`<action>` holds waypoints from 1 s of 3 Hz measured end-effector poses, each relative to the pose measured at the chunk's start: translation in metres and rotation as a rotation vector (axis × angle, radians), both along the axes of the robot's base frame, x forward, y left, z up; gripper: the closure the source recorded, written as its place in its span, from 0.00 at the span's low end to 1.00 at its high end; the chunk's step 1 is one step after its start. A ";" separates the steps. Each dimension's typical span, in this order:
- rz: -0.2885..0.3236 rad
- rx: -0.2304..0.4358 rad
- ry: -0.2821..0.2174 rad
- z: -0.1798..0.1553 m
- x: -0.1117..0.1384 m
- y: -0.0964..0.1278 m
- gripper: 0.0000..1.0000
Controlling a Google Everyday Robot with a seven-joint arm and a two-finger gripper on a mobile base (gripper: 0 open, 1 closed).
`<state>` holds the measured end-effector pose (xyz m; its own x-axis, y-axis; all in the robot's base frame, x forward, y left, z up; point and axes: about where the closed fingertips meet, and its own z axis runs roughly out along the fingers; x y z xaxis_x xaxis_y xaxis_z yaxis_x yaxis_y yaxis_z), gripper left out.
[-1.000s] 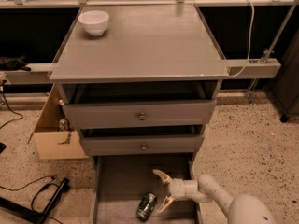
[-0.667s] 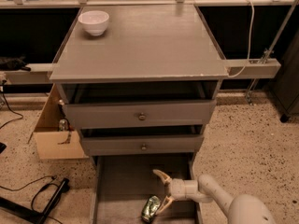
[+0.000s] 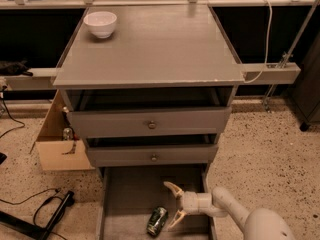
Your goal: Place green can into bottom drawer
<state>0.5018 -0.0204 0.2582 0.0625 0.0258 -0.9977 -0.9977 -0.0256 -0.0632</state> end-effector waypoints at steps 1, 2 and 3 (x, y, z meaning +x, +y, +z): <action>0.000 0.000 0.000 0.000 0.000 0.000 0.00; 0.000 0.000 0.000 0.000 0.000 0.000 0.00; 0.000 0.000 0.000 0.000 0.000 0.000 0.00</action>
Offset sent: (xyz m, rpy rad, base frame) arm -0.0468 -0.0465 0.0881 -0.1435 -0.1606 0.0191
